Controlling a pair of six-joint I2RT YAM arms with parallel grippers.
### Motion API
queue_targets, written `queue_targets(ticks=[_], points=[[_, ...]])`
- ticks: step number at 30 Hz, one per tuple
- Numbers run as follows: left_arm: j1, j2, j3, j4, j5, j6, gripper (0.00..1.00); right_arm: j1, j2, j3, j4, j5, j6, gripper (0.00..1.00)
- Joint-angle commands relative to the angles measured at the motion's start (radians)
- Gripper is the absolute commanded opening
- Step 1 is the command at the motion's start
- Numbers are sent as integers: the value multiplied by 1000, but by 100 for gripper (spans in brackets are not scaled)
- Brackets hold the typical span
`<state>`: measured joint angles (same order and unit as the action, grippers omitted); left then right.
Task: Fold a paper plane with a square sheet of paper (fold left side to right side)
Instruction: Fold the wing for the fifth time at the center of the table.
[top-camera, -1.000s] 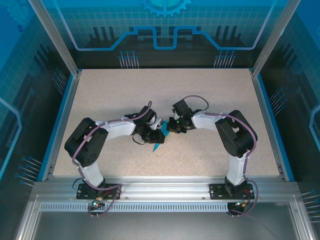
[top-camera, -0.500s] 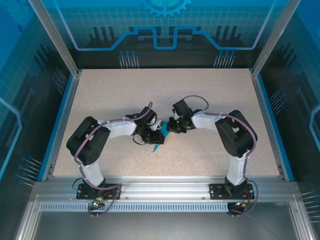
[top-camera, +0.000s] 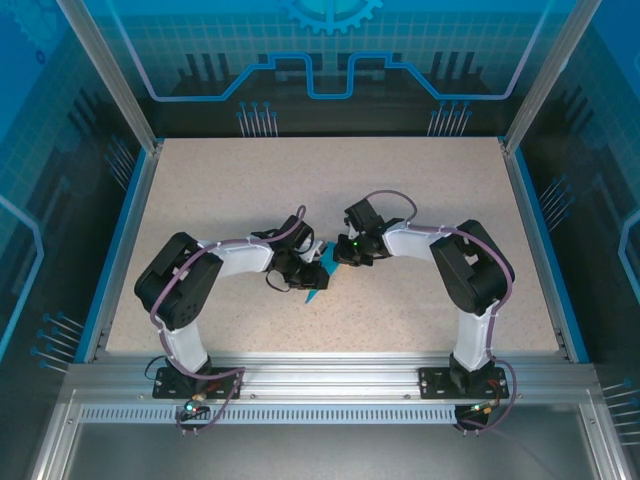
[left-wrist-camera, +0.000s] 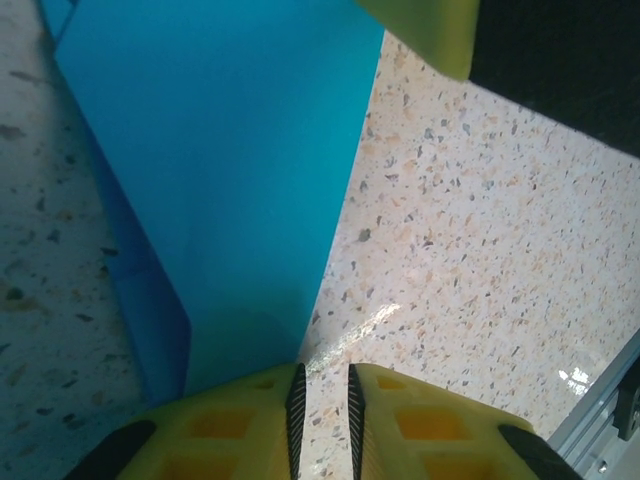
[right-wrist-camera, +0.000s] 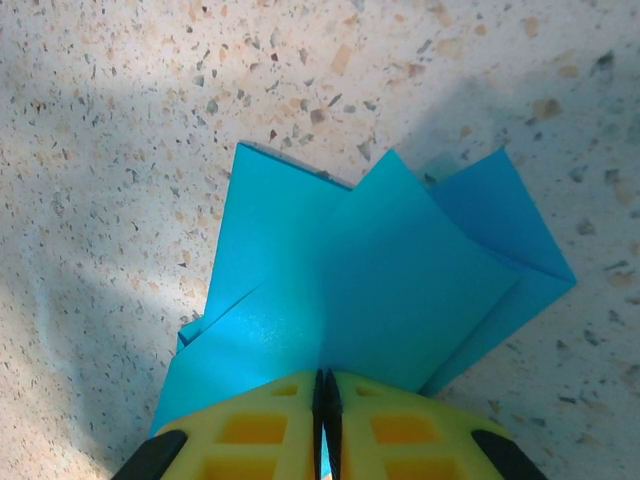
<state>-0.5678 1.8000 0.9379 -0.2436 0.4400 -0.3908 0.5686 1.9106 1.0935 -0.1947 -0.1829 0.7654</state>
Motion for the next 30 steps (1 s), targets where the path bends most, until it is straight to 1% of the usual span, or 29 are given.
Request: queue_targets(ticks=[1, 3, 6, 9, 12, 15, 19, 24, 30], points=[[3, 1, -47, -12, -48, -6, 21, -2, 37, -20, -81, 38, -25, 13], [14, 0, -70, 5, -44, -19, 17, -11, 13, -43, -28, 9, -22, 13], [43, -7, -113, 51, -9, -40, 13, -35, -30, -84, 62, -45, -17, 12], [75, -6, -151, 111, 67, -53, 8, -54, -86, -143, 200, -114, -14, 12], [86, 11, -166, 157, 123, -60, 6, -53, -136, -177, 273, -146, -27, 12], [90, 37, -171, 179, 145, -63, 5, -35, -172, -197, 276, -153, -44, 11], [96, 47, -176, 192, 152, -67, 3, 13, -197, -241, 283, -126, -47, 11], [102, 43, -177, 188, 151, -62, 1, 59, -170, -251, 307, -123, -20, 10], [102, 47, -178, 186, 147, -59, 0, 88, -112, -227, 326, -141, -12, 9]])
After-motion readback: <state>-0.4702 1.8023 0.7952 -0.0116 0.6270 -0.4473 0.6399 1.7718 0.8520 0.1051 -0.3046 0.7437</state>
